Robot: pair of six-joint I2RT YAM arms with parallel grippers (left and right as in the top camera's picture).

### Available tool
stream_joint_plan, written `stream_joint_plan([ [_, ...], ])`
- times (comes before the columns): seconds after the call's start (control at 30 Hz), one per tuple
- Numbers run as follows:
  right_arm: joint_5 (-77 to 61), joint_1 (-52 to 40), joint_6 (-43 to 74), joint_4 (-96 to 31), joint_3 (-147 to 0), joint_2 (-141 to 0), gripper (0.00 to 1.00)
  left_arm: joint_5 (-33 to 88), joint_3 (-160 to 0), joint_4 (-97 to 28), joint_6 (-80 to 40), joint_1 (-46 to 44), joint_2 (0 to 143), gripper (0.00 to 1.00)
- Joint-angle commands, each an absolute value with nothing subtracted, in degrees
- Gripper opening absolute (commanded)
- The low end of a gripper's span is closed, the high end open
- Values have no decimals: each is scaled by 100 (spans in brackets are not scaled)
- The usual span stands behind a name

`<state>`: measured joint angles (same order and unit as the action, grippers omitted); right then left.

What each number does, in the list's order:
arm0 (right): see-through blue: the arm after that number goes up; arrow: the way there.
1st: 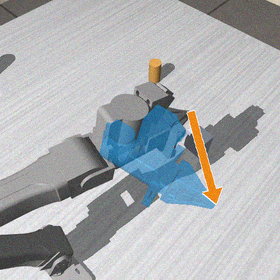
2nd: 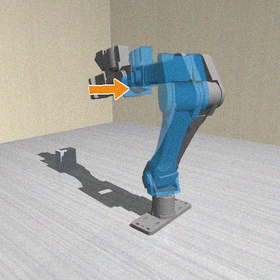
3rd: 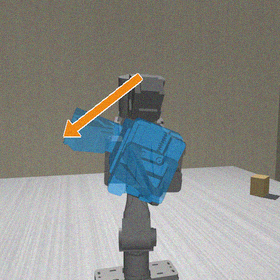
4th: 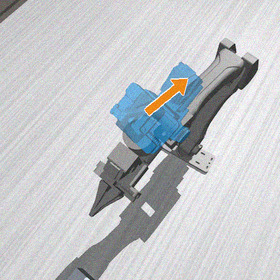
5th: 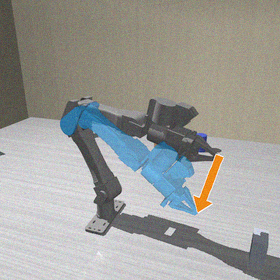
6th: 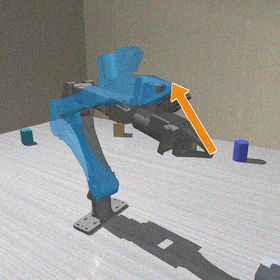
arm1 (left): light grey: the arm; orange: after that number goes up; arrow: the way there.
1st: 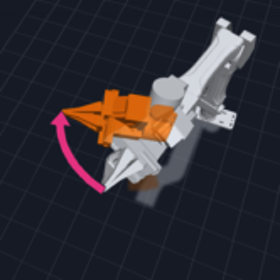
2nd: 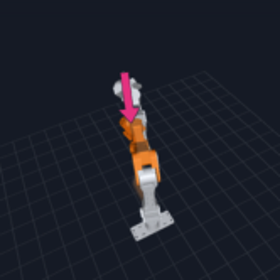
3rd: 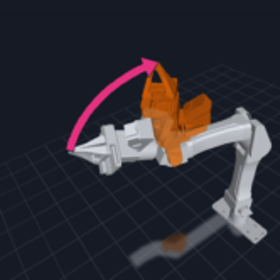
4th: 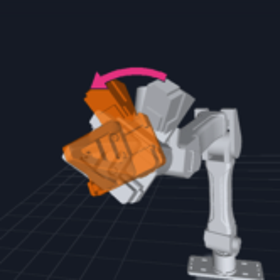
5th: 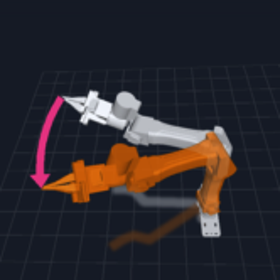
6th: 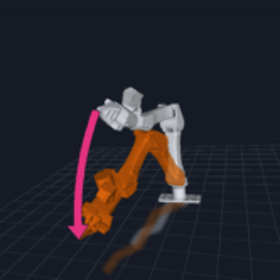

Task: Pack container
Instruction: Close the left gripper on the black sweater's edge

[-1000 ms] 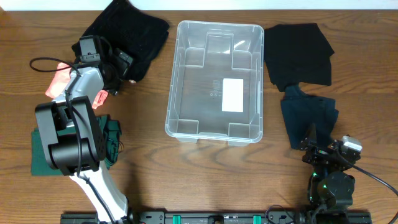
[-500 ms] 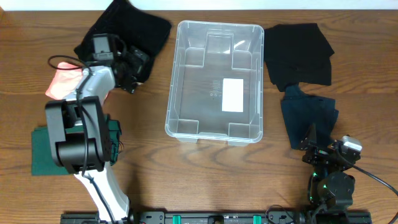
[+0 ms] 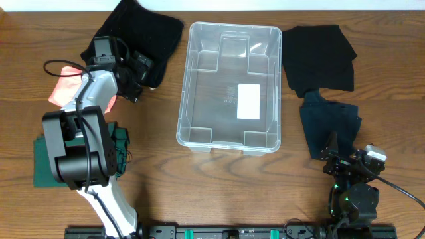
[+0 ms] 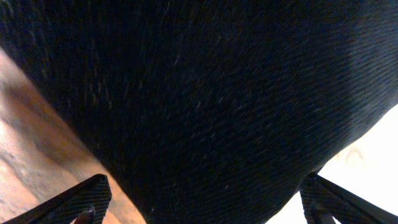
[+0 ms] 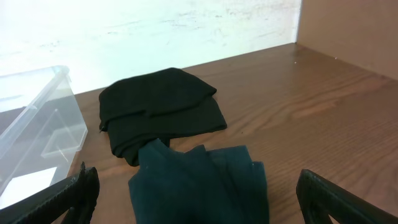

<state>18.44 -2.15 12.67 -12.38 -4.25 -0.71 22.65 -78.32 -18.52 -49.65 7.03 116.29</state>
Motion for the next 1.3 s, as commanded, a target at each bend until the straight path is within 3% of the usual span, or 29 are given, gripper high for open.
stream_joint_plan([
  [0.0, 1841, -189, 1323, -1245, -405, -49, 99, 1975, -7784, -1747, -4528, 720, 11299, 98],
  [0.2, 1841, -189, 1326, -1245, -405, -49, 99, 1444, -7782, -1918, -5155, 832, 11179, 98],
  [0.37, 1841, -189, 1326, -1245, -405, -49, 99, 1083, -7782, -1745, -4823, 840, 11185, 98],
  [0.73, 1841, -189, 1326, -1245, -405, -49, 99, 996, -7531, -1712, -4834, 858, 11242, 98],
  [1.27, 1841, -189, 1323, -1245, -405, -49, 99, 1173, -7295, -727, -4829, 878, 11773, 98],
])
